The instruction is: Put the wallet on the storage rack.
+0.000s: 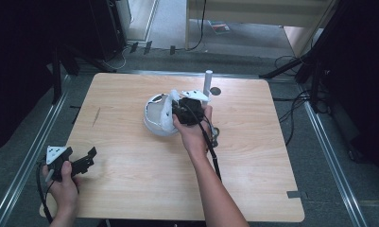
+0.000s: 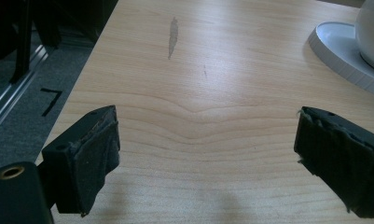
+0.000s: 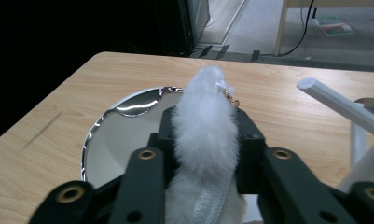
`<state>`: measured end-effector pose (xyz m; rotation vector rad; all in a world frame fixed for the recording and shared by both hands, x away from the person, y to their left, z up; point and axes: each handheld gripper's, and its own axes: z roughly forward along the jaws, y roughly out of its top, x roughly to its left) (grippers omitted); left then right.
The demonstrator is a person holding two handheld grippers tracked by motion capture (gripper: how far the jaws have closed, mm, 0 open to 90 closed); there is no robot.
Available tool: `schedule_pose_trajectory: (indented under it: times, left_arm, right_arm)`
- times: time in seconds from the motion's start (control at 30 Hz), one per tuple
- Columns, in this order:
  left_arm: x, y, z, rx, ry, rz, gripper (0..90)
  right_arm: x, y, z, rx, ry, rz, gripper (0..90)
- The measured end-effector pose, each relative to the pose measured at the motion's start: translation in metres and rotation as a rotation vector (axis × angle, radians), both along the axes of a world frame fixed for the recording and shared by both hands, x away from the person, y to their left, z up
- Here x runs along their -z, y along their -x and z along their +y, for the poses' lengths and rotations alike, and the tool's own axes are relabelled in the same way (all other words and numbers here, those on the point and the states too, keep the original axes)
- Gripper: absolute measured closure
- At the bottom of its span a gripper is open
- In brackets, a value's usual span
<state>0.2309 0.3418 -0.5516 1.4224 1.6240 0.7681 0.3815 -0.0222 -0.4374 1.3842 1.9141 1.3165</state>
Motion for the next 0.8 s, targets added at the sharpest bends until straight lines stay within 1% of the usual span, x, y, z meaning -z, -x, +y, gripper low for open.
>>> schedule_pose_trajectory:
  times: [0.03,0.07,0.17,0.2,0.23,0.27,0.3,0.33,0.37,0.4,0.5,0.53,0.57,0.67,0.73,0.8]
  left_arm:
    - [0.000,0.000,0.000,-0.001,0.000,-0.001,7.5]
    - [0.000,0.000,0.000,-0.001,0.002,-0.003,7.5]
    - [0.000,0.000,0.000,0.001,0.000,-0.001,7.5]
    - [0.000,0.000,0.000,0.001,0.000,0.000,7.6]
    - [0.000,0.000,0.000,0.002,-0.004,0.002,7.5]
    - [0.000,0.000,0.000,0.003,-0.006,0.003,7.5]
    - [0.000,-0.001,0.000,0.001,-0.007,0.004,7.5]
    - [0.000,-0.001,0.000,0.001,-0.008,0.004,7.6]
    - [0.000,-0.001,0.000,0.001,-0.008,0.004,7.5]
    - [0.000,-0.001,0.000,0.001,-0.007,0.004,7.6]
    - [0.000,-0.001,0.000,0.001,-0.003,0.002,7.5]
    - [0.000,-0.001,0.000,0.001,-0.007,0.004,7.6]
    - [0.000,-0.001,0.000,0.001,-0.007,0.004,7.6]
    - [0.000,-0.001,-0.001,-0.003,-0.010,0.009,9.6]
    - [0.000,-0.001,-0.002,-0.005,-0.009,0.007,11.9]
    - [0.000,-0.001,-0.002,-0.006,-0.008,0.009,12.4]
  right_arm:
    - [0.000,-0.001,0.002,-0.001,-0.001,0.006,74.5]
    - [0.000,-0.002,0.004,-0.005,0.007,0.006,75.7]
    - [-0.001,-0.004,0.012,-0.028,0.079,-0.015,77.3]
    - [-0.001,-0.005,0.016,-0.044,0.114,-0.014,78.0]
    - [-0.001,-0.006,0.018,-0.050,0.131,-0.012,78.2]
    - [-0.001,-0.006,0.018,-0.050,0.131,-0.012,78.2]
    - [-0.001,-0.008,0.021,-0.051,0.170,-0.004,78.9]
    - [-0.001,-0.009,0.023,-0.047,0.188,-0.002,79.2]
    - [-0.001,-0.009,0.023,-0.047,0.188,-0.002,79.2]
    - [0.000,-0.011,0.025,-0.038,0.209,-0.002,79.4]
    - [0.000,-0.012,0.027,-0.033,0.216,-0.003,79.4]
    - [0.002,-0.014,0.030,-0.026,0.242,-0.004,79.6]
    - [0.002,-0.014,0.030,-0.026,0.242,-0.004,79.6]
    - [0.004,-0.019,0.032,-0.014,0.276,0.017,79.8]
    - [0.004,-0.023,0.035,-0.017,0.299,0.022,79.7]
    - [0.004,-0.025,0.038,-0.027,0.307,0.020,79.5]
